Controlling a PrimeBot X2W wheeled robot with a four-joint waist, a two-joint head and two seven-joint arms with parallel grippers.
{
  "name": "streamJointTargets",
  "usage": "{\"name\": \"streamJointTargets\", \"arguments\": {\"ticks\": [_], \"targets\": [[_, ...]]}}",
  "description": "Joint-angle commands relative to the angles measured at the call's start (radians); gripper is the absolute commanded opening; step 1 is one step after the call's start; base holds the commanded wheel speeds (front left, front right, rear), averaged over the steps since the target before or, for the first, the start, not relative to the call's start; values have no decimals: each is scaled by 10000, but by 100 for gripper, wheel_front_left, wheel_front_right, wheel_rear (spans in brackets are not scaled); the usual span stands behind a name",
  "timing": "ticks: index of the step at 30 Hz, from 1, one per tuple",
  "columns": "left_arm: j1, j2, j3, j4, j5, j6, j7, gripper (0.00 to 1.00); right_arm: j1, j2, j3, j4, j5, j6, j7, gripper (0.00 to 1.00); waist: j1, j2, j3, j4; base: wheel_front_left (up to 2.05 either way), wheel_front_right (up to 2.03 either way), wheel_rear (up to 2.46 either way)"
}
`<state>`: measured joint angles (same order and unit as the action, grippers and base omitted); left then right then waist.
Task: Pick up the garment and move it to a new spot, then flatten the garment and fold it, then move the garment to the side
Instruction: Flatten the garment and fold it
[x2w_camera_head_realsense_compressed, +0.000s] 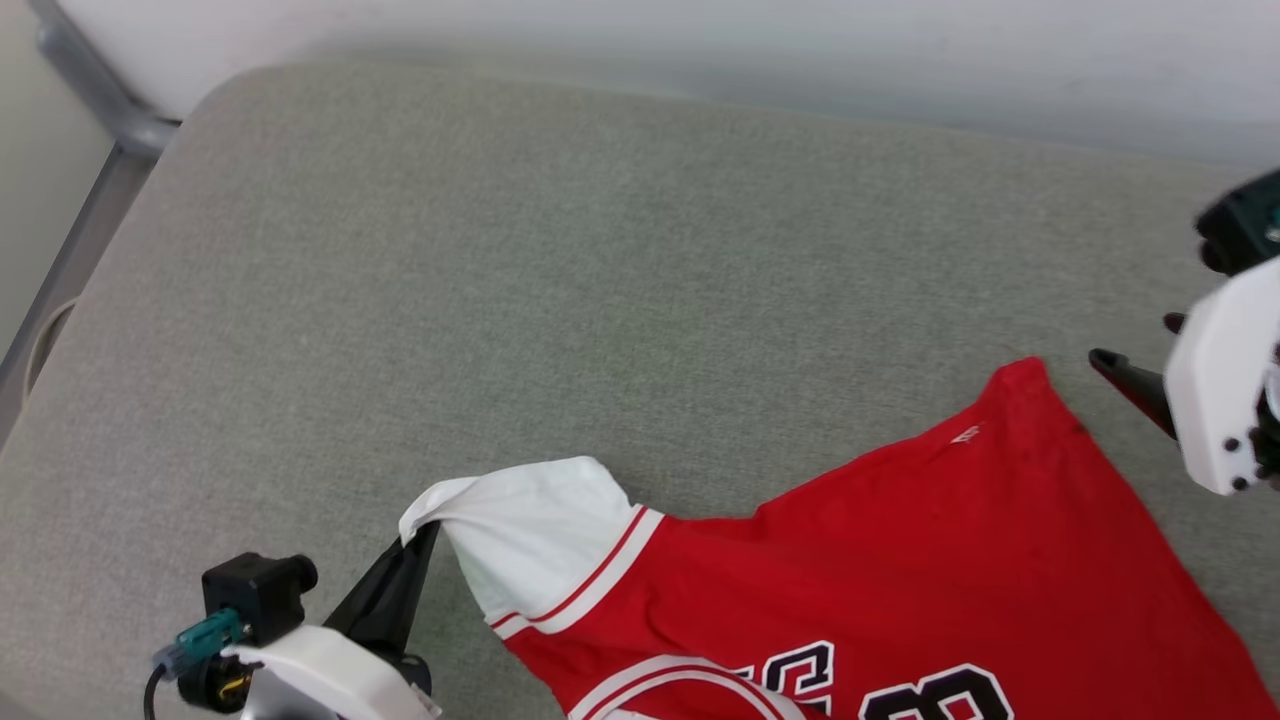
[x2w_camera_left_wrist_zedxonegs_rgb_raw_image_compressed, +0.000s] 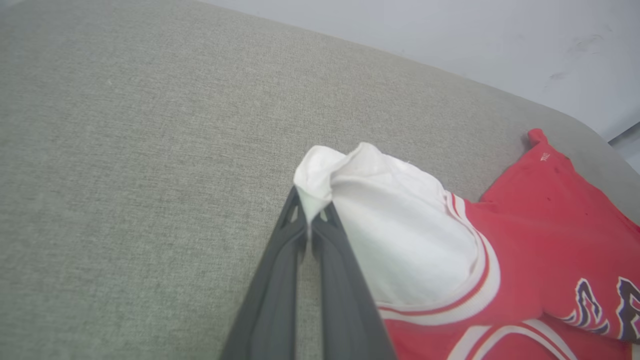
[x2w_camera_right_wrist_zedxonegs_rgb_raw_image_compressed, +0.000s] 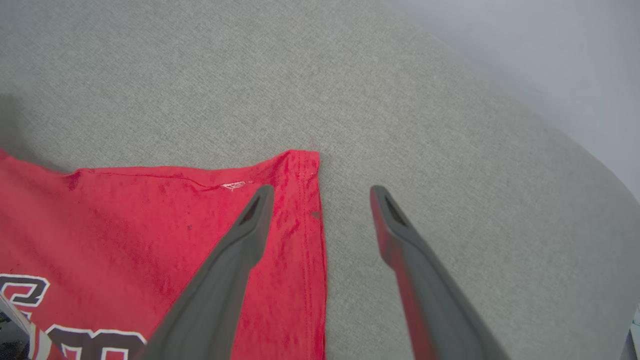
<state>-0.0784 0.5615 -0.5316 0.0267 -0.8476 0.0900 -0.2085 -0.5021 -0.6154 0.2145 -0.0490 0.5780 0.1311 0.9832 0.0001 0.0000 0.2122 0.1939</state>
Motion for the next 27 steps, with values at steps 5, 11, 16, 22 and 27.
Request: {"name": "streamJointTargets", "arguments": {"ticks": [5, 11, 16, 22, 27], "targets": [[-503, -279, -63, 213, 135, -195, -151, 0, -1308, 75, 1373, 1322, -289, -8, 1091, 100, -1, 0, 604, 514, 0, 0, 0], [-854, -566, -129, 417, 232, -391, -268, 0, -2013, 68, 2556, 2813, -558, -8, 1443, 100, -1, 0, 1097, 824, 0, 0, 0], [-1054, -727, -157, 555, 279, -528, -335, 0, -2107, 165, 3148, 3694, -385, -8, 1297, 100, -1, 0, 1353, 981, 0, 0, 0], [-1203, -872, -155, 736, 348, -597, -410, 0, -1555, 155, 4296, 4552, 119, 9, 1166, 100, -1, 0, 1489, 1081, 0, 0, 0], [-1153, -877, -108, 845, 324, -606, -433, 0, -1676, 56, 4727, 4795, 436, 9, 745, 0, -1, 0, 1376, 995, 0, 0, 0]]}}
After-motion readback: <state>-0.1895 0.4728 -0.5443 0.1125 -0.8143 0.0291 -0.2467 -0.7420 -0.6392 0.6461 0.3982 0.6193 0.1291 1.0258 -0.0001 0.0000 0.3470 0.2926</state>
